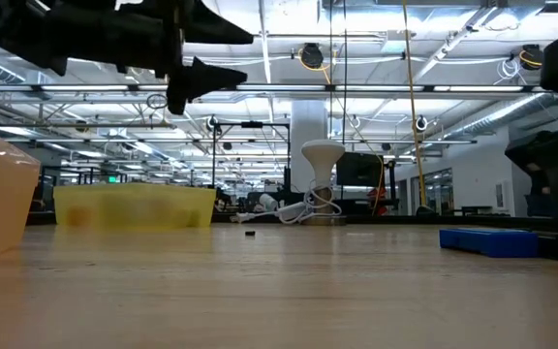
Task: Pick & Place Office items
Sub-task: Put the black digital timer into the orange bin
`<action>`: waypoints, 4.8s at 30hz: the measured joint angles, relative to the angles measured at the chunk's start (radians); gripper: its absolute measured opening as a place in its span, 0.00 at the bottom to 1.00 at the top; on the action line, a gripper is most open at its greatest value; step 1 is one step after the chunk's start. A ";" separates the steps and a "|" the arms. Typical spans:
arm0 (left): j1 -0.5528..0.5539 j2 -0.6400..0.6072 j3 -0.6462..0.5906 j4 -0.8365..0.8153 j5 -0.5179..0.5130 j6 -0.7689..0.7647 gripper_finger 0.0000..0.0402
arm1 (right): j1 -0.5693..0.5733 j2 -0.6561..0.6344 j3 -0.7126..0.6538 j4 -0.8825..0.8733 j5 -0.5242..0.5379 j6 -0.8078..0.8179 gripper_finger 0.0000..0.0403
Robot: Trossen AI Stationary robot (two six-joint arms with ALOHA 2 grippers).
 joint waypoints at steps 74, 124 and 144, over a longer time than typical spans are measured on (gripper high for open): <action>-0.014 0.009 0.000 -0.042 -0.009 -0.162 0.64 | -0.199 -0.130 0.029 -0.337 0.261 0.060 0.40; 0.001 0.571 0.656 -0.232 -0.031 -0.282 0.63 | -0.262 -0.176 0.077 0.076 0.549 -0.800 0.39; 0.010 0.569 0.655 -0.255 -0.028 -0.286 0.20 | -0.262 -0.176 0.077 0.075 0.553 -0.794 0.40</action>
